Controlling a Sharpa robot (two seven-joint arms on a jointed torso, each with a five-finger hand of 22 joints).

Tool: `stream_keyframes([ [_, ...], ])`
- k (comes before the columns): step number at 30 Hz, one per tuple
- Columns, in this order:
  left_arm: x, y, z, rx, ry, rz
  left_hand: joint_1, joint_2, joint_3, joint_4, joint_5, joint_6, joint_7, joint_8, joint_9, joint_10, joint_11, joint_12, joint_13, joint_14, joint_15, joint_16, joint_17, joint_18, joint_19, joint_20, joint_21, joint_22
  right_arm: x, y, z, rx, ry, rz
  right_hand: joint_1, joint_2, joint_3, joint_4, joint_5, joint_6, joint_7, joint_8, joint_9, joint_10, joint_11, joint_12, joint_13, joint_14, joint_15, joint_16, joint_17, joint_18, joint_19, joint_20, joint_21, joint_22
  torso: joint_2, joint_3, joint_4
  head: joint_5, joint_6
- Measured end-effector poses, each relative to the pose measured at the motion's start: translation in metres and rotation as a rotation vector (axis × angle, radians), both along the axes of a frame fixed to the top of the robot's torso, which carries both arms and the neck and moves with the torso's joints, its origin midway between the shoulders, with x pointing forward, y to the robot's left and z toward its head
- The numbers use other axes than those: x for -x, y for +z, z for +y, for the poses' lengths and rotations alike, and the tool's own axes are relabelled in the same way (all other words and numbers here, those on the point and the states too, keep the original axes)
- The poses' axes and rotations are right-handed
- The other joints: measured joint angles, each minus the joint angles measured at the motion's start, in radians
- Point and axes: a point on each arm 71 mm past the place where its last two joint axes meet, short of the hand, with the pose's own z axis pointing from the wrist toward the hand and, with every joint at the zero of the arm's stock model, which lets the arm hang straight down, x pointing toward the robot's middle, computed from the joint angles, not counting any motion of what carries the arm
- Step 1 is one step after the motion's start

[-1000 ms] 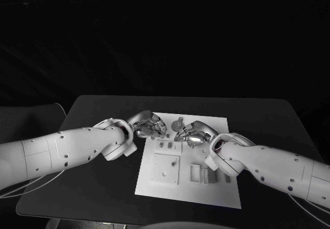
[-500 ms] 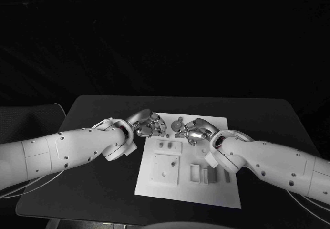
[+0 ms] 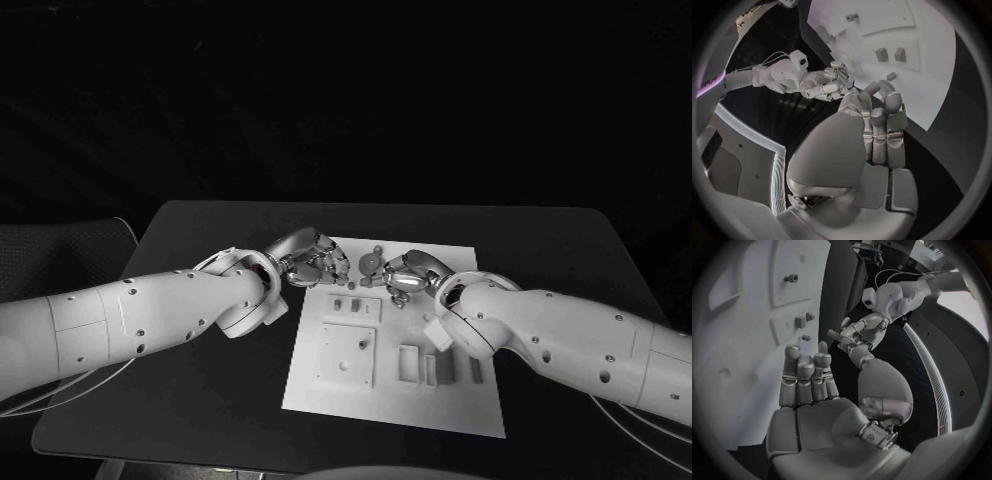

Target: Assemble the parts on the task board

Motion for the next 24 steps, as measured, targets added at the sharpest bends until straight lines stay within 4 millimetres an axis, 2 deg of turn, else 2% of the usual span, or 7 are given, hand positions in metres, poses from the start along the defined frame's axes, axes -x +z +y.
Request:
stream_keyframes([
  [1, 0.000, 0.000, 0.000, 0.000, 0.000, -0.001, 0.001, -0.003, -0.006, -0.005, 0.004, 0.001, -0.001, 0.000, 0.000, 0.011, 0.010, 0.000, 0.000, 0.010, 0.007, 0.045, 0.019, 0.000, 0.017, 0.005, 0.039, 0.000, 0.000, 0.000, -0.001, 0.001, -0.003, 0.002, 0.000, 0.000, -0.001, 0.001, 0.000, 0.000, 0.000, 0.000, 0.000, 0.000, 0.000, 0.000, 0.000, -0.001, -0.001, 0.000, 0.000, 0.000, 0.000, 0.000, 0.000, 0.000, 0.000, 0.0000, 0.0000, 0.000, 0.000],
  [2, 0.000, 0.000, 0.000, -0.001, -0.001, -0.002, -0.004, -0.006, -0.013, -0.007, 0.012, 0.017, -0.012, 0.000, 0.000, 0.027, 0.000, 0.000, -0.001, 0.047, -0.011, 0.125, 0.049, 0.000, 0.063, -0.016, 0.121, 0.000, -0.001, -0.001, -0.002, 0.002, -0.007, 0.005, 0.000, 0.000, 0.002, 0.004, 0.000, 0.000, 0.000, 0.000, 0.000, 0.000, 0.000, 0.000, 0.000, -0.002, -0.001, 0.000, 0.000, 0.000, 0.000, 0.000, 0.000, 0.000, 0.000, 0.0001, 0.0000, 0.000, -0.001],
  [3, 0.001, 0.000, 0.000, -0.002, -0.002, -0.003, -0.005, -0.008, -0.012, -0.006, 0.016, 0.017, -0.012, -0.002, 0.000, 0.020, -0.008, 0.000, -0.001, 0.046, -0.011, 0.158, 0.056, 0.000, 0.058, -0.021, 0.164, 0.000, -0.002, -0.001, -0.003, 0.003, -0.011, 0.006, 0.000, 0.000, 0.002, 0.004, 0.000, 0.000, 0.000, 0.000, 0.000, 0.000, 0.000, 0.000, 0.000, -0.004, -0.002, 0.000, 0.000, 0.000, 0.000, 0.000, 0.000, 0.000, 0.000, 0.0001, 0.0000, 0.000, -0.001],
  [5, 0.001, 0.000, 0.000, -0.003, -0.002, -0.006, -0.008, -0.010, -0.002, 0.003, 0.018, 0.033, -0.028, -0.045, 0.000, -0.005, -0.028, 0.019, -0.001, 0.038, -0.028, 0.217, 0.043, -0.001, 0.038, -0.040, 0.271, 0.000, -0.004, -0.002, -0.006, 0.005, -0.026, 0.005, -0.001, 0.001, 0.002, 0.004, 0.000, 0.000, 0.000, 0.000, 0.000, 0.000, 0.000, 0.000, 0.000, -0.005, -0.002, 0.000, 0.000, 0.000, 0.000, 0.000, 0.000, 0.000, 0.000, 0.0001, 0.0000, 0.000, -0.001],
  [6, 0.002, 0.000, 0.001, -0.004, -0.002, -0.006, -0.011, -0.013, 0.000, 0.004, 0.018, 0.036, -0.030, -0.055, 0.000, -0.012, -0.028, 0.026, -0.001, 0.036, -0.030, 0.226, 0.037, -0.001, 0.035, -0.039, 0.288, 0.000, -0.006, -0.002, -0.008, 0.005, -0.036, 0.004, -0.003, 0.003, 0.004, 0.006, 0.000, 0.000, 0.000, 0.000, 0.000, 0.000, 0.000, 0.000, 0.000, -0.005, -0.002, 0.000, 0.000, 0.000, 0.000, 0.000, 0.000, 0.000, 0.000, 0.0001, 0.0000, 0.001, -0.001],
  [11, 0.012, -0.011, 0.008, -0.016, -0.014, 0.008, -0.015, -0.017, 0.000, 0.004, 0.006, 0.039, -0.033, -0.058, 0.000, -0.015, -0.024, 0.044, -0.001, 0.033, -0.033, 0.231, 0.028, -0.001, 0.023, -0.041, 0.302, 0.000, -0.018, 0.005, -0.022, -0.007, -0.095, -0.017, -0.005, 0.005, 0.004, 0.007, 0.000, 0.000, 0.000, 0.000, 0.000, 0.000, 0.000, 0.000, 0.000, -0.005, -0.002, 0.000, 0.000, 0.000, 0.000, 0.000, 0.000, 0.000, 0.000, 0.0002, -0.0001, 0.002, -0.003],
  [24, 0.029, -0.008, 0.006, 0.050, -0.066, -0.059, -0.016, -0.018, 0.000, 0.003, -0.006, 0.044, -0.038, -0.062, 0.000, -0.019, -0.021, 0.070, -0.001, 0.033, -0.034, 0.231, 0.022, -0.002, 0.019, -0.044, 0.302, 0.000, -0.042, 0.011, -0.043, -0.014, -0.170, -0.055, -0.005, 0.005, 0.007, 0.009, 0.000, -0.002, -0.002, 0.000, 0.001, 0.000, 0.000, 0.000, 0.000, -0.006, -0.001, 0.000, 0.000, -0.001, 0.000, 0.000, 0.000, 0.000, -0.003, -0.0004, 0.0007, -0.005, -0.009],
])
